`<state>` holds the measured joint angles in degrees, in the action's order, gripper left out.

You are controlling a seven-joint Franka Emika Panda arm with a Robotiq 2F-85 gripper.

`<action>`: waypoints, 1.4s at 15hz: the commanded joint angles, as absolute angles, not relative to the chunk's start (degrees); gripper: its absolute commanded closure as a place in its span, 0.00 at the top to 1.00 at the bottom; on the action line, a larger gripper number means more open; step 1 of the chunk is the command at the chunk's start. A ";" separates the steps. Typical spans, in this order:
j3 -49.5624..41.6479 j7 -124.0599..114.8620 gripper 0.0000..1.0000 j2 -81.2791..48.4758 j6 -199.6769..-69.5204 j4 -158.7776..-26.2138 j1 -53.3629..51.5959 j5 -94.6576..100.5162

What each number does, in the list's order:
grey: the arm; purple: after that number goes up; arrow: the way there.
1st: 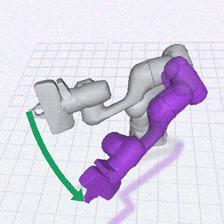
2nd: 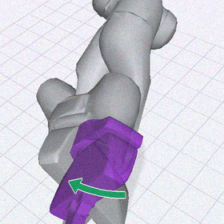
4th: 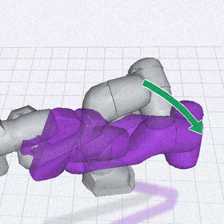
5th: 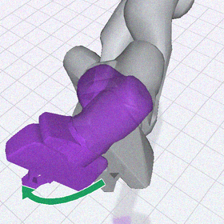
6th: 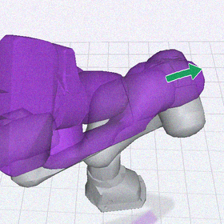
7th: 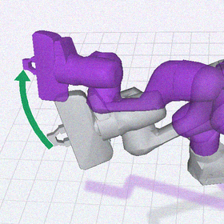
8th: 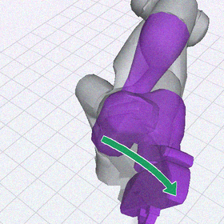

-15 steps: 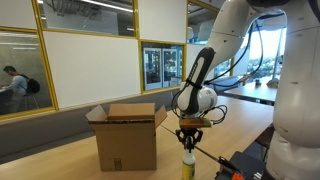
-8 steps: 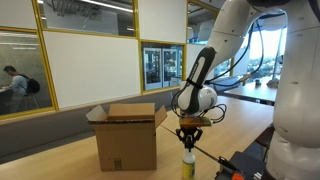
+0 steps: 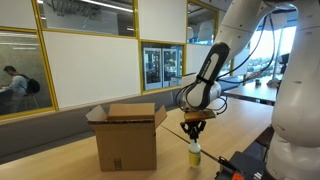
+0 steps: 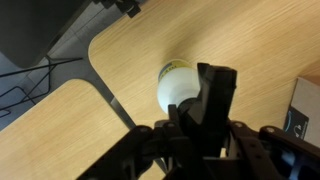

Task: Pick up the plastics and put them in the box

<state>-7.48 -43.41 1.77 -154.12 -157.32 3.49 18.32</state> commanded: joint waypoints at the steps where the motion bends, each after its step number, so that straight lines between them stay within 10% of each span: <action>1: -6.23 -45.29 0.20 9.59 -148.62 -157.18 6.36 23.76; 21: -0.44 -34.11 0.21 7.15 -125.65 -123.45 7.76 25.13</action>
<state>-0.99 -36.48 9.87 -128.80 -131.31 8.24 24.23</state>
